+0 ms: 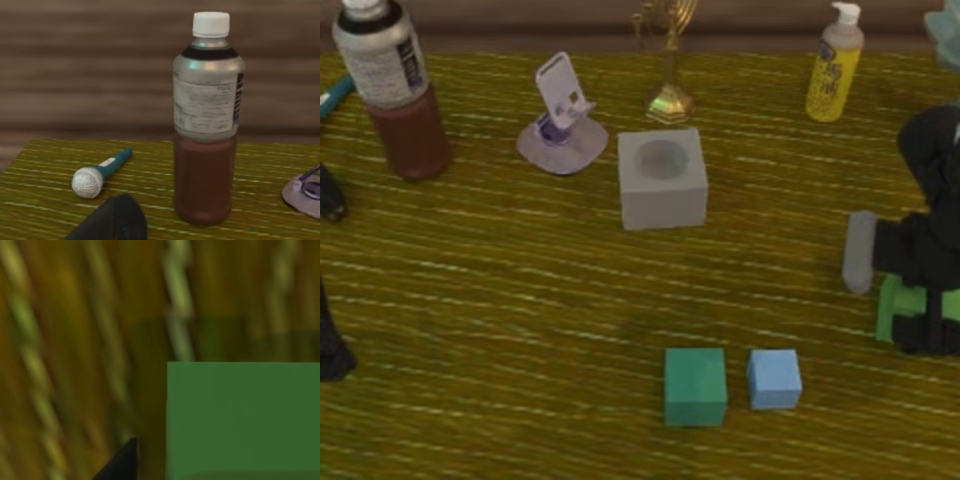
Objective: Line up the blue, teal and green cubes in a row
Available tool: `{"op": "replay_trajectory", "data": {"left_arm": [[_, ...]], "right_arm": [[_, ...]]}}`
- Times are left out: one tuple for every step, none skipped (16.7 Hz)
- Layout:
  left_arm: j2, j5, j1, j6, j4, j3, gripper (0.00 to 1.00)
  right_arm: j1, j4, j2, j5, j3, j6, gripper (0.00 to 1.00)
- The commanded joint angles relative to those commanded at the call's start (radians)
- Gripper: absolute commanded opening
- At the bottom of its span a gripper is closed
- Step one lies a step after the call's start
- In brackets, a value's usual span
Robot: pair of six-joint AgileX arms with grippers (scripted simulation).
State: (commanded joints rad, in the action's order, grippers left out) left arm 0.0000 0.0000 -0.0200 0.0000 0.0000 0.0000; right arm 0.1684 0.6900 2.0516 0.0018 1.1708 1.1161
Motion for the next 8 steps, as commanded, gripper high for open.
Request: {"op": "replay_trajectory", "data": {"left_arm": [[0.0, 0.0, 0.0, 0.0, 0.0, 0.0, 1.0], [0.0, 0.0, 0.0, 0.0, 0.0, 0.0, 1.0], [0.0, 0.0, 0.0, 0.0, 0.0, 0.0, 1.0], [0.0, 0.0, 0.0, 0.0, 0.0, 0.0, 1.0], [0.0, 0.0, 0.0, 0.0, 0.0, 0.0, 1.0], [0.0, 0.0, 0.0, 0.0, 0.0, 0.0, 1.0], [0.0, 0.0, 0.0, 0.0, 0.0, 0.0, 1.0], [0.0, 0.0, 0.0, 0.0, 0.0, 0.0, 1.0]], "right_arm": [[0.0, 0.0, 0.0, 0.0, 0.0, 0.0, 0.47], [0.0, 0.0, 0.0, 0.0, 0.0, 0.0, 0.4], [0.0, 0.0, 0.0, 0.0, 0.0, 0.0, 0.32], [0.0, 0.0, 0.0, 0.0, 0.0, 0.0, 0.25], [0.0, 0.0, 0.0, 0.0, 0.0, 0.0, 0.17], [0.0, 0.0, 0.0, 0.0, 0.0, 0.0, 0.1], [0.0, 0.0, 0.0, 0.0, 0.0, 0.0, 0.02], [0.0, 0.0, 0.0, 0.0, 0.0, 0.0, 0.0]]}}
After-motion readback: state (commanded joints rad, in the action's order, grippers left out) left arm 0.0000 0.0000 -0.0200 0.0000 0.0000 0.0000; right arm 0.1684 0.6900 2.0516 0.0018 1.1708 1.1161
